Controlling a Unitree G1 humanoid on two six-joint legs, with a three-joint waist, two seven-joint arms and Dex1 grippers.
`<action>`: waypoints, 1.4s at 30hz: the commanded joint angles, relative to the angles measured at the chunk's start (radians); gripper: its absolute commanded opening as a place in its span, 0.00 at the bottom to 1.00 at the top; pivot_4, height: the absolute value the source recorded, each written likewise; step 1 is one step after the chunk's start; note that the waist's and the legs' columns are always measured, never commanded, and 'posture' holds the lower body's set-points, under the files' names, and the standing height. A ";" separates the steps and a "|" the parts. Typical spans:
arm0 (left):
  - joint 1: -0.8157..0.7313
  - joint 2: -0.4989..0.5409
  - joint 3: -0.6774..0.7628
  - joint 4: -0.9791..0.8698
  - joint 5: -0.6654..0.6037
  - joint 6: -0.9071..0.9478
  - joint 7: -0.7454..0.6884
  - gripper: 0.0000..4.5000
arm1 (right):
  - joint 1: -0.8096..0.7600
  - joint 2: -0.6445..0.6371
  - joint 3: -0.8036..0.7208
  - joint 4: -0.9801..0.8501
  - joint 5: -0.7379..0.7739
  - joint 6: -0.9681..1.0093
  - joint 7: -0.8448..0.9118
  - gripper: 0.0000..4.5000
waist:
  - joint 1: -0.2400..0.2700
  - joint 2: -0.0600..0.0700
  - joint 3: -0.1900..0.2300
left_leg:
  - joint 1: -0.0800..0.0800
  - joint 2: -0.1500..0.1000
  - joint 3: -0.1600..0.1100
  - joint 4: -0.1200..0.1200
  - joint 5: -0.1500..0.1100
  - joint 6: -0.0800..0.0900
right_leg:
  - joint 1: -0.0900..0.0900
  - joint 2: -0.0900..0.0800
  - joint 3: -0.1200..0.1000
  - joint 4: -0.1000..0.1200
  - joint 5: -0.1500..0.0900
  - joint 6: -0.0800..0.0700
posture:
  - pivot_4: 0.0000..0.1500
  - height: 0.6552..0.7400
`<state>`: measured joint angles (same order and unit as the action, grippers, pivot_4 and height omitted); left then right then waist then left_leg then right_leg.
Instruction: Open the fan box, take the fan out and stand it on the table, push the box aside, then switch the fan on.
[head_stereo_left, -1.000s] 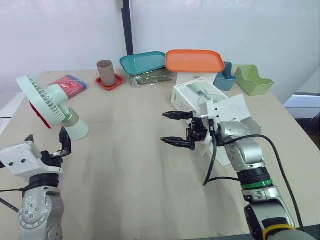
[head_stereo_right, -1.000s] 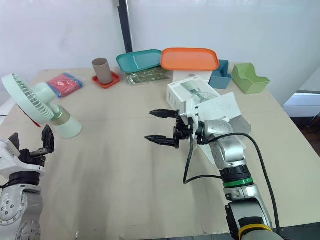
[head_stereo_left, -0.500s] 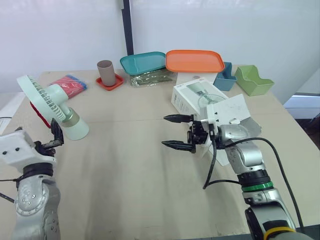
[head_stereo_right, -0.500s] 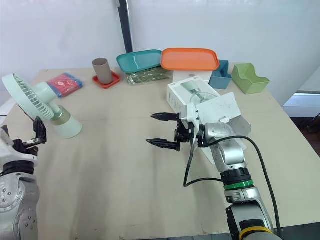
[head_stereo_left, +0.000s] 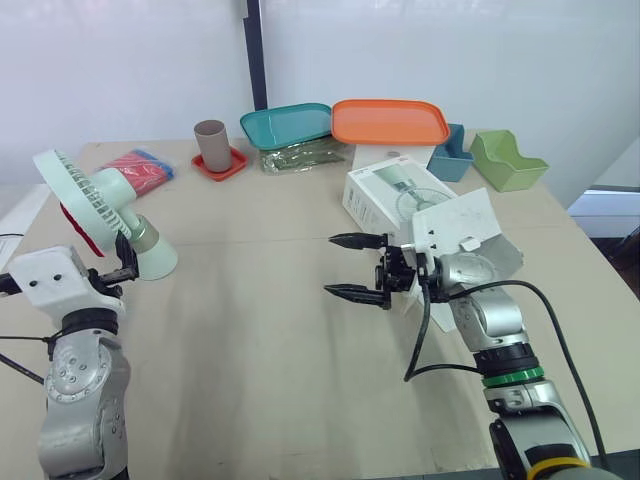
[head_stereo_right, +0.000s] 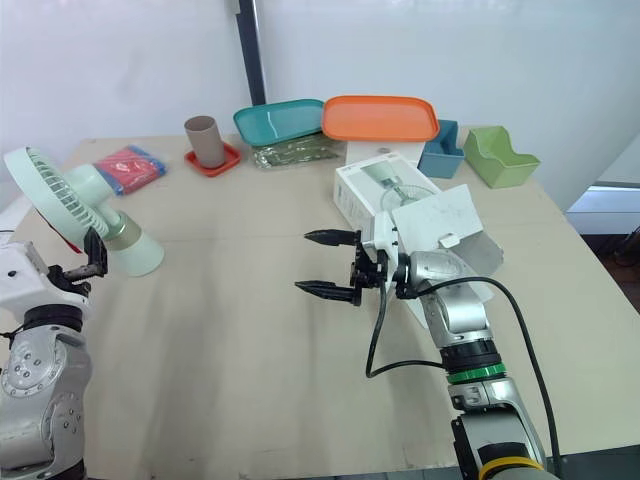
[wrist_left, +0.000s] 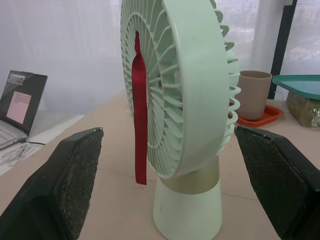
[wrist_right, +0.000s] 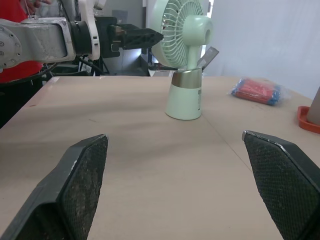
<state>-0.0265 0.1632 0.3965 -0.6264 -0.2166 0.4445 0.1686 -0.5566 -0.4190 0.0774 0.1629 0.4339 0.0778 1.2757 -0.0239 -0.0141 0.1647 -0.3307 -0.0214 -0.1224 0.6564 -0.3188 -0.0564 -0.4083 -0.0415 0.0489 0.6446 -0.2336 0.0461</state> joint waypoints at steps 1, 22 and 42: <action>-0.023 0.002 -0.019 -0.001 0.036 0.008 0.016 1.00 | 0.002 -0.004 -0.017 -0.022 0.005 -0.014 -0.009 0.98 | 0.000 0.000 0.000 | 0.000 0.000 0.000 0.000 0.000 0.000 | 0.000 0.000 0.000 0.000 0.000 0.000 | 1.00 1.00; -0.163 -0.034 -0.047 0.113 0.089 0.024 0.066 0.94 | 0.016 -0.015 -0.017 -0.069 0.007 0.008 -0.051 1.00 | 0.000 0.000 0.000 | 0.000 0.000 -0.001 0.000 0.001 -0.003 | 0.000 0.000 0.000 0.000 0.000 0.000 | 1.00 1.00; -0.171 -0.008 -0.043 0.133 0.106 0.011 0.033 0.43 | 0.021 -0.017 -0.017 -0.083 0.006 0.007 -0.066 1.00 | 0.000 -0.001 0.000 | -0.001 0.000 -0.002 0.000 0.002 -0.004 | 0.000 0.000 -0.001 0.000 0.000 0.000 | 1.00 1.00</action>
<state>-0.1879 0.1377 0.3508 -0.4787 -0.1177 0.4785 0.2122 -0.5274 -0.4300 0.0774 0.1191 0.4287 0.0881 1.2138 -0.0237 -0.0148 0.1650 -0.3315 -0.0217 -0.1241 0.6564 -0.3169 -0.0606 -0.4084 -0.0417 0.0481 0.6445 -0.2334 0.0465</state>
